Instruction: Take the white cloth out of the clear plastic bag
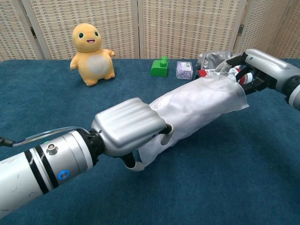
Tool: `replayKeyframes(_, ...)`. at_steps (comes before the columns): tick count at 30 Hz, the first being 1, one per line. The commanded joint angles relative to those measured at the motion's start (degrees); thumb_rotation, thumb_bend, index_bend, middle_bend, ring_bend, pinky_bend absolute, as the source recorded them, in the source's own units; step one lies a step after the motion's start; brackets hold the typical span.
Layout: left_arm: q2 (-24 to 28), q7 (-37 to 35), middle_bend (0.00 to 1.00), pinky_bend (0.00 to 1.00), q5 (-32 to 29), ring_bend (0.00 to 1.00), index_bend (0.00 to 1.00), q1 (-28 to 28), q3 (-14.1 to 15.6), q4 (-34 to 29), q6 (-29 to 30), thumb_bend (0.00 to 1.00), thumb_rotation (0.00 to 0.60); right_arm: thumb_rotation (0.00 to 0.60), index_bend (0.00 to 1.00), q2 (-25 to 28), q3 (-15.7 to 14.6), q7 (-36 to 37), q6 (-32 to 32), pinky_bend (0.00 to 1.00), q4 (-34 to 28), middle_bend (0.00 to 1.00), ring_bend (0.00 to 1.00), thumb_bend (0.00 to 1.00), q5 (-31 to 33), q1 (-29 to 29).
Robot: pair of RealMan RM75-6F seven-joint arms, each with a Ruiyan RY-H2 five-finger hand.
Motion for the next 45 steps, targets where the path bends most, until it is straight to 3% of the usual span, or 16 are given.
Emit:
replayKeyframes(1,-0.13,0.46,0.71,0.85,-0.34,0.69,0.44,0.25,0.16,0.16,0.18,0.05,0.6,0.6,0.71,0.01,0.03,0.11,-0.02,0.28,0.0,0.24,0.13,0.64,-0.02,-0.02)
replayKeyframes(16,-1.04,0.72,0.71,0.85,-1.29,0.69,0.47,1.01,0.5,1.84,1.01,0.06,0.6,0.6,0.71,-0.22,-0.13,0.89,-0.11,0.28,0.35,0.24,0.13,0.64,-0.4,-0.25)
replayKeyframes(28,-3.47,-3.84,0.71,0.85,2.88,0.7,0.51,0.68,1.32,7.46,2.52,0.06,0.6,0.6,0.71,-0.3,-0.07,1.19,-0.34,0.28,0.47,0.24,0.13,0.64,-0.46,-0.25)
replayKeyframes(45,-6.35,-5.02,0.71,0.85,3.88,0.71,0.53,0.85,0.58,12.22,3.21,0.07,0.6,0.6,0.71,-0.6,-0.33,1.87,-0.67,0.28,0.88,0.24,0.13,0.64,-0.65,-0.44)
